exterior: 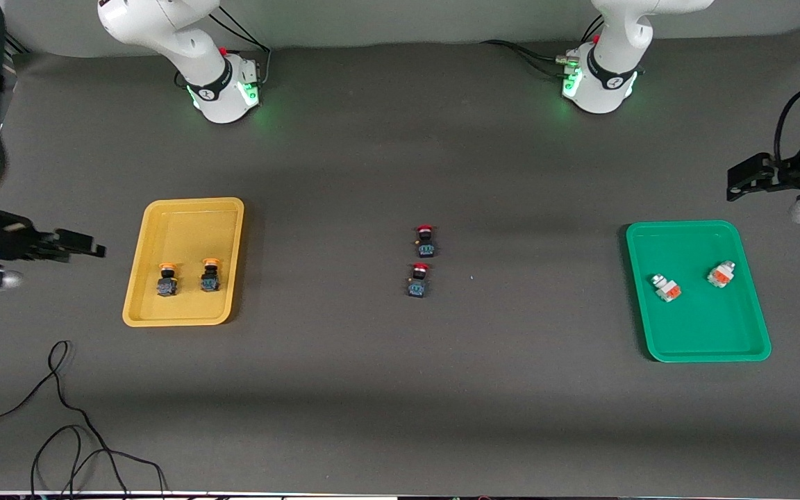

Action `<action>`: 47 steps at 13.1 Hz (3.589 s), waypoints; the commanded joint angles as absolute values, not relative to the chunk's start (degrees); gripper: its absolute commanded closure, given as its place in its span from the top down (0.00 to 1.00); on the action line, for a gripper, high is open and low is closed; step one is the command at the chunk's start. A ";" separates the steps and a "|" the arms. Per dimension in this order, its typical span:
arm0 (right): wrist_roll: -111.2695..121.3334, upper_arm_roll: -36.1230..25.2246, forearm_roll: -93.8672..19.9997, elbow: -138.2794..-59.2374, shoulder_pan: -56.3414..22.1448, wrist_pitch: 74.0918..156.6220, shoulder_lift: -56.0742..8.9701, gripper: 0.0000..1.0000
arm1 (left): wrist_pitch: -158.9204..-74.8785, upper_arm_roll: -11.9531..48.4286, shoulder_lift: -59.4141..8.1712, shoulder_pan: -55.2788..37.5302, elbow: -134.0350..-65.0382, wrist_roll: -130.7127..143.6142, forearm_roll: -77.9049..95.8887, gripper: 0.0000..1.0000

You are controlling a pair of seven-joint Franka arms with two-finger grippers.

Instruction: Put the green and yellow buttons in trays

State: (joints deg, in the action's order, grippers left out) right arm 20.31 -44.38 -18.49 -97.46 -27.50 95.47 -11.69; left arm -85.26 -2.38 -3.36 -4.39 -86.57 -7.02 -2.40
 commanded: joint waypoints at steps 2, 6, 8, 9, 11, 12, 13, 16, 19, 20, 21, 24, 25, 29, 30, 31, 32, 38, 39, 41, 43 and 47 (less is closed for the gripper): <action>14.08 -44.74 -12.50 -82.47 -27.86 81.24 -13.18 0.95 | -85.69 -2.64 -2.81 -5.63 -87.36 -0.80 -1.50 1.00; 10.72 -43.42 -8.26 -76.11 -30.84 76.99 -13.80 1.00 | -85.43 -2.72 -2.72 -5.62 -87.36 0.44 -1.32 1.00; 10.55 -43.33 -8.52 -76.20 -31.38 76.99 -13.80 1.00 | -85.52 -2.72 -2.72 -5.62 -87.36 0.53 -1.41 1.00; 10.20 -43.16 -8.70 -76.11 -31.38 76.99 -13.80 1.00 | -85.52 -2.72 -2.72 -5.71 -87.36 0.61 -1.41 1.00; 3.03 -42.54 -8.79 -76.20 -33.12 76.99 -13.71 1.00 | -85.52 -2.64 -2.64 -5.71 -87.45 0.96 -1.32 1.00; 0.38 -42.45 -8.79 -76.11 -34.27 76.99 -13.71 1.00 | -85.60 -2.64 -2.55 -5.89 -87.45 2.79 -1.23 1.00; -0.61 -42.54 -8.70 -76.11 -35.84 76.99 -13.71 1.00 | -85.43 -2.64 -2.46 -5.89 -87.45 4.20 -0.97 1.00; -0.53 -42.80 -8.35 -76.20 -36.48 76.99 -13.62 1.00 | -84.99 -2.46 -2.37 -5.71 -87.45 4.48 -0.88 1.00; -0.70 -42.37 -8.26 -76.55 -35.77 76.99 -13.45 1.00 | -84.82 -2.46 -2.29 -5.71 -87.45 4.48 -0.88 1.00; -0.70 -40.62 -8.17 -76.47 -34.03 76.99 -13.36 1.00 | -84.55 -2.46 -2.11 -5.80 -87.45 4.48 -0.88 1.00; -0.62 -34.95 -7.91 -76.29 -29.05 76.99 -13.01 1.00 | -84.29 -2.37 -2.02 -5.80 -87.36 4.48 -0.88 1.00; -0.79 -22.88 -3.17 -76.73 -19.98 76.99 -11.17 1.00 | -84.29 -2.46 -2.02 -5.80 -87.36 4.48 -0.88 1.00; -0.79 -19.02 -3.08 -76.73 -16.47 76.99 -10.81 1.00 | -84.29 -2.37 -2.02 -5.80 -87.36 4.40 -0.88 1.00; -2.46 -3.55 -0.90 -81.10 -2.83 77.78 -6.17 1.00 | -84.64 -2.46 -2.11 -5.63 -87.36 3.96 -0.97 1.00; -2.46 -1.08 0.86 -83.47 -1.16 79.00 -4.33 1.00 | -84.73 -2.46 -2.20 -5.54 -87.36 3.78 -0.97 1.00; -1.68 -0.18 1.05 -85.58 -0.53 80.32 -3.26 1.00 | -84.81 -2.55 -2.20 -5.54 -87.45 3.87 -0.97 1.00; -1.67 -0.18 1.05 -87.17 -0.61 81.20 -2.29 1.00 | -85.25 -2.55 -2.46 -5.54 -87.45 3.87 -1.14 1.00; 4.29 -3.25 5.71 -89.12 -3.96 88.94 -1.49 1.00 | -85.87 -2.55 -2.72 -5.71 -87.45 3.78 -1.14 1.00; 4.31 -4.04 5.10 -87.90 -3.87 88.95 -1.84 1.00 | -85.70 -2.55 -2.64 -5.54 -87.45 3.78 -1.14 1.00; 4.22 -4.04 4.66 -87.63 -3.60 88.68 -1.85 1.00 | -85.61 -2.55 -2.64 -5.45 -87.36 3.78 -1.14 1.00; 4.04 -3.96 4.66 -86.84 -4.13 88.33 -2.54 1.00 | -85.69 -2.55 -2.64 -5.45 -87.45 3.78 -1.14 1.00; 4.04 -3.96 4.66 -86.40 -4.31 88.07 -3.87 1.00 | -85.43 -2.55 -2.55 -5.45 -87.45 3.78 -1.23 1.00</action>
